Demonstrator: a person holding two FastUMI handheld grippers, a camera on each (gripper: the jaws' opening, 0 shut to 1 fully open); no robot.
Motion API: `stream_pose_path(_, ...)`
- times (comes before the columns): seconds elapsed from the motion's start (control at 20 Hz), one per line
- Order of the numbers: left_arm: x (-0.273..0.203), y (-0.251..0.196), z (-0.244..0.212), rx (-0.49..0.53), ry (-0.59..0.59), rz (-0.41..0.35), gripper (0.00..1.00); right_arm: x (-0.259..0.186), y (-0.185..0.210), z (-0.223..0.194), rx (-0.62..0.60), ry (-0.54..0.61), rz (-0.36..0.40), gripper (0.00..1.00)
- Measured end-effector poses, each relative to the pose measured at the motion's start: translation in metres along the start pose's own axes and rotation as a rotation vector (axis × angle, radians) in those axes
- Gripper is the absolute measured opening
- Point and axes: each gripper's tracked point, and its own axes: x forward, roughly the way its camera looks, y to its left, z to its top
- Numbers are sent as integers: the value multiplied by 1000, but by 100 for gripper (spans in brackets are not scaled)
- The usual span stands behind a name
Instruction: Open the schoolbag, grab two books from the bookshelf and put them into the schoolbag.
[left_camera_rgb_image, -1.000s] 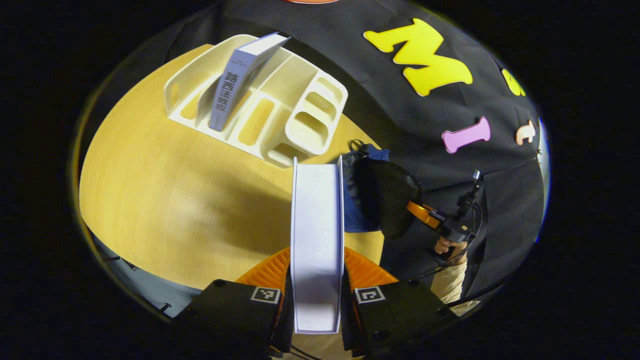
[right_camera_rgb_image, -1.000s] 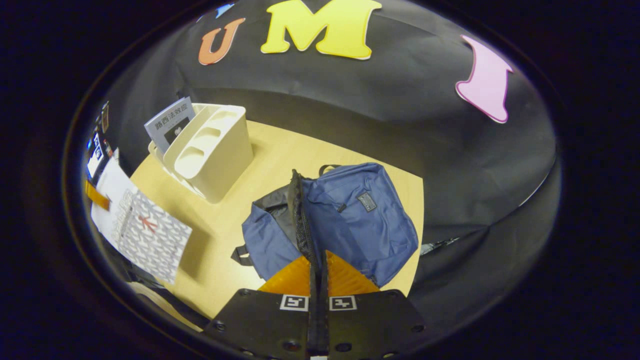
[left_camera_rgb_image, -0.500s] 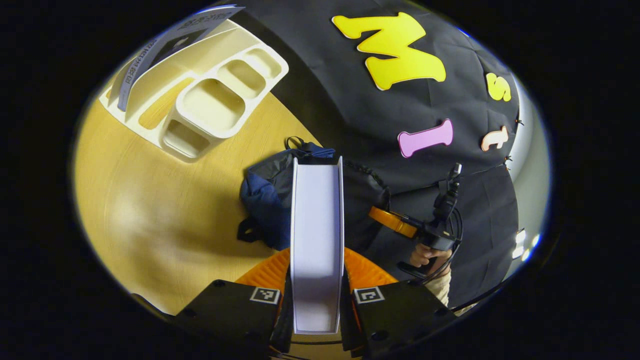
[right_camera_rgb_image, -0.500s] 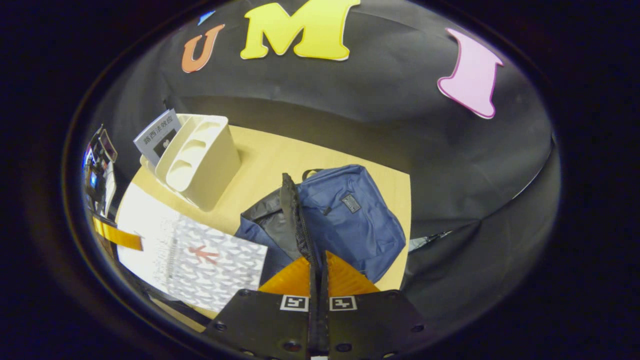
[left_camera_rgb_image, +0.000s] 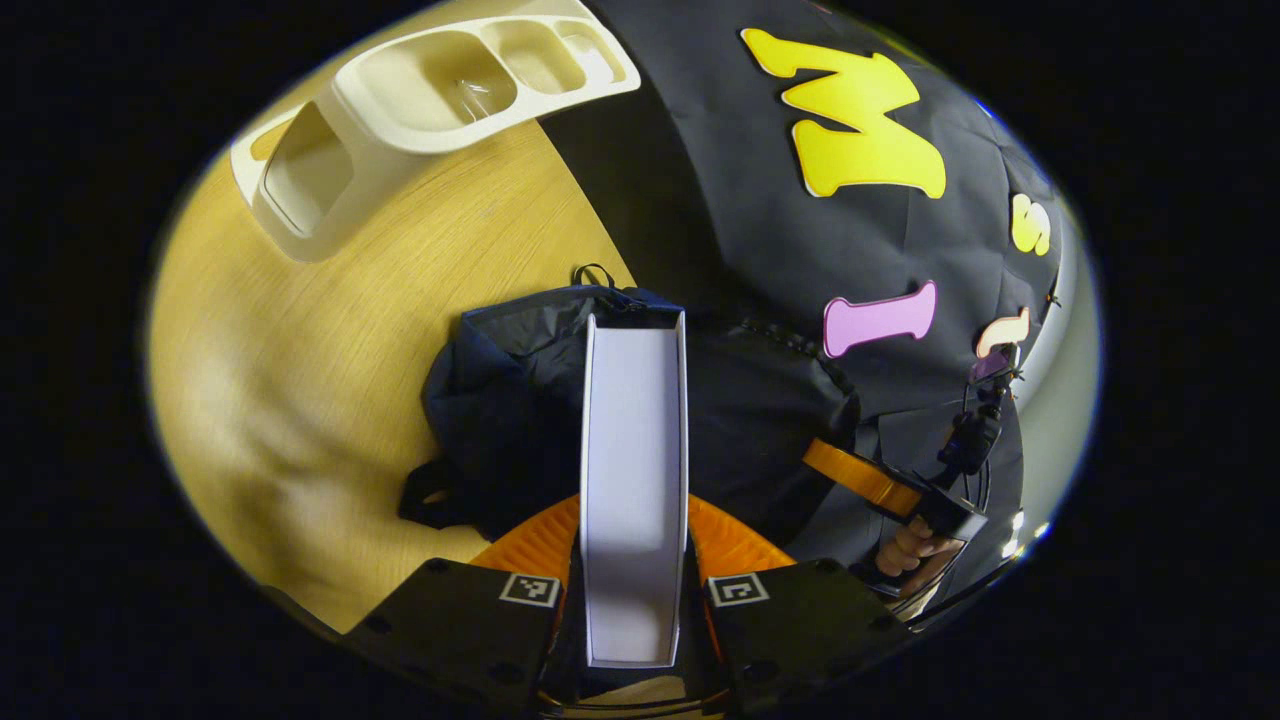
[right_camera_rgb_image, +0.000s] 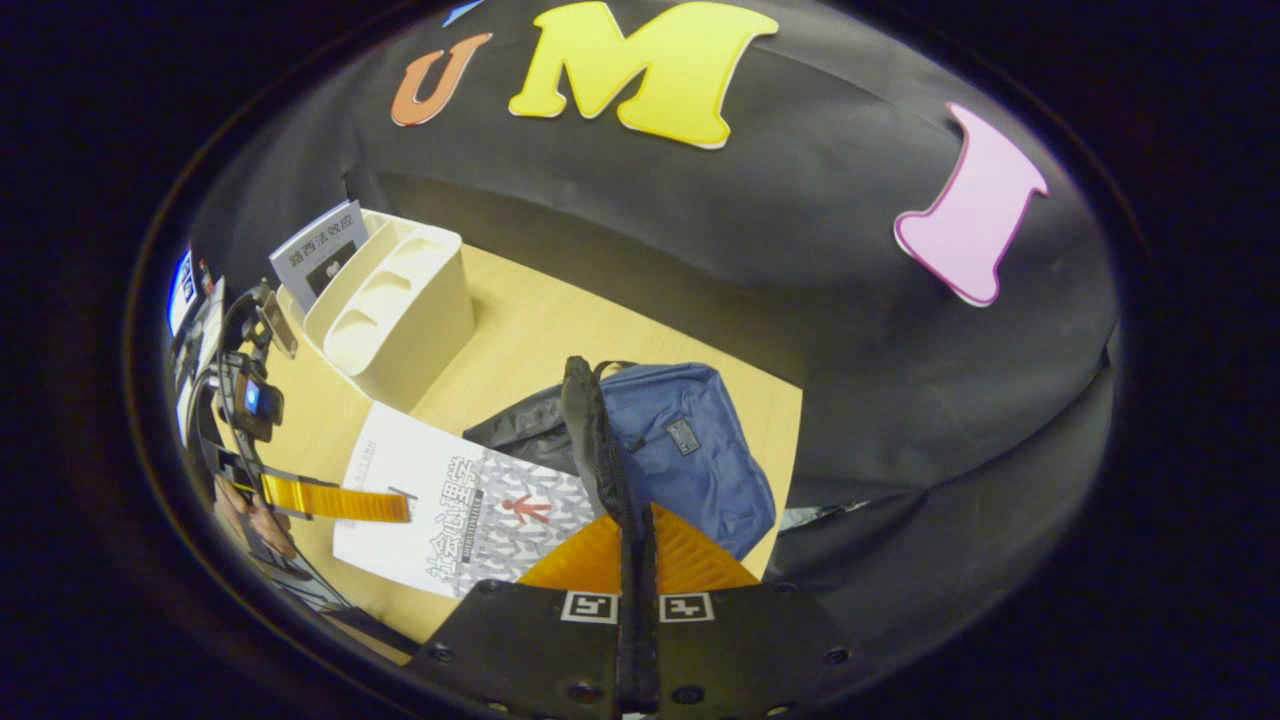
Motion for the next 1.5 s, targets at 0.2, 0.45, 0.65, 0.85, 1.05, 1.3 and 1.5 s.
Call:
stream_pose_path(0.2,44,3,5,-71,-56,-34,40,0,9,8,-61,-20,27,0)
stream_pose_path(0.45,109,10,2,-106,-107,-69,40,-6,22,2,-94,-24,75,0)
stream_pose_path(0.65,145,10,14,-128,-210,-110,40,-7,30,-7,-102,-22,102,1)
stream_pose_path(0.85,181,3,17,-138,-254,-137,40,-7,44,-13,-128,-14,114,0)
stream_pose_path(1.05,201,-2,17,-152,-250,-132,40,-4,48,-15,-145,-20,88,0)
stream_pose_path(1.3,188,13,16,-193,-174,-59,61,1,33,-17,-94,-29,45,0)
stream_pose_path(1.5,155,4,2,-126,-136,-31,81,3,27,-22,-53,-37,17,0)
